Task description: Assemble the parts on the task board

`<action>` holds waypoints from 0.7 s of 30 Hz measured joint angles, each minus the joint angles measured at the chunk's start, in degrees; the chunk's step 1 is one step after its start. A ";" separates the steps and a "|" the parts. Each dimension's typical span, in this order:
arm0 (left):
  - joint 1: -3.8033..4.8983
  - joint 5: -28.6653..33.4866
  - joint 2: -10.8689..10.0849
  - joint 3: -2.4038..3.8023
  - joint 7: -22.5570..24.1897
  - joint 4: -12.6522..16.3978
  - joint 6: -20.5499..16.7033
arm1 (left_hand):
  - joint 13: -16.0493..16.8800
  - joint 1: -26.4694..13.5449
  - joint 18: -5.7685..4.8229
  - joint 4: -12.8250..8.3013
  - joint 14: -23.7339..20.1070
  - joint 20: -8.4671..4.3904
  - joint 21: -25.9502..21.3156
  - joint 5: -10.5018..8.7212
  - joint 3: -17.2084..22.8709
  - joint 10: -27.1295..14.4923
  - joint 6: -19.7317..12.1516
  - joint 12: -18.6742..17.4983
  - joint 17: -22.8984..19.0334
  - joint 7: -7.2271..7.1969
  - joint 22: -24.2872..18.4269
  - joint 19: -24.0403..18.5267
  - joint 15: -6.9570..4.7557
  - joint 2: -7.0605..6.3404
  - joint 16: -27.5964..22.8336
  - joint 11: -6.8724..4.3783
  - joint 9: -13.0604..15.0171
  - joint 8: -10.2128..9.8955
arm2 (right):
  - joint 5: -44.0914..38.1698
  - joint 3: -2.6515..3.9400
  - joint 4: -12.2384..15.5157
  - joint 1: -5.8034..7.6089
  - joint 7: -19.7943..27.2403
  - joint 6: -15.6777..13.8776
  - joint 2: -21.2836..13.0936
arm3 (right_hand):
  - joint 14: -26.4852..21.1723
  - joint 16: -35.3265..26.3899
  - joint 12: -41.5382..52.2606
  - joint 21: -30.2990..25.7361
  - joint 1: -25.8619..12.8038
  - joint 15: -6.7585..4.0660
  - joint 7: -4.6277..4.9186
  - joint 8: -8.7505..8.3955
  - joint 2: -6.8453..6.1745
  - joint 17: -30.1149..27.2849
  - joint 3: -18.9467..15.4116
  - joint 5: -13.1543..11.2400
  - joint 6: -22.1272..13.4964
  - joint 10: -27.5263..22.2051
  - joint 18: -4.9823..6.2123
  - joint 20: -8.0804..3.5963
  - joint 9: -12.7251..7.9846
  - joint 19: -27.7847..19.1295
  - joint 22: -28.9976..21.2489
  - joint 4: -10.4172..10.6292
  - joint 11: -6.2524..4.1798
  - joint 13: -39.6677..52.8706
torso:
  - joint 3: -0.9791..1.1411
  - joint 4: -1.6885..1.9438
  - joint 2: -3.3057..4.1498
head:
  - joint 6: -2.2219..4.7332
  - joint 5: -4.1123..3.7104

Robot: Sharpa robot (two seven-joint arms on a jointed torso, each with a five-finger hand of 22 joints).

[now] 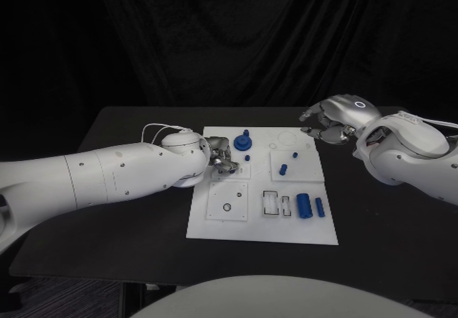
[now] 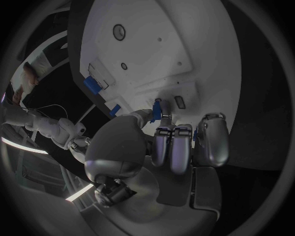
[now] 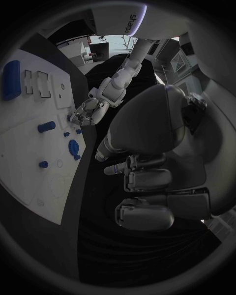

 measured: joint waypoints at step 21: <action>-0.29 0.00 -0.82 0.00 0.11 0.61 -0.06 | 0.00 -0.23 0.00 0.01 0.00 0.00 -0.34 -0.29 -0.01 0.00 0.16 0.00 0.00 -0.15 -0.38 -0.43 0.00 -0.23 0.00 0.00 0.19 0.00 | 0.00 0.00 -0.03 -0.14 -0.58 0.94 -0.05 | 0.00 0.00 0.00 -0.29 0.20 0.00 0.00 -0.26 -0.20 0.00 0.41 0.25 0.00 0.00 0.00 0.00 -0.15 0.00 -0.01 -0.40 0.00 -0.01 | -0.02 0.04 -0.04 | 0.00 0.34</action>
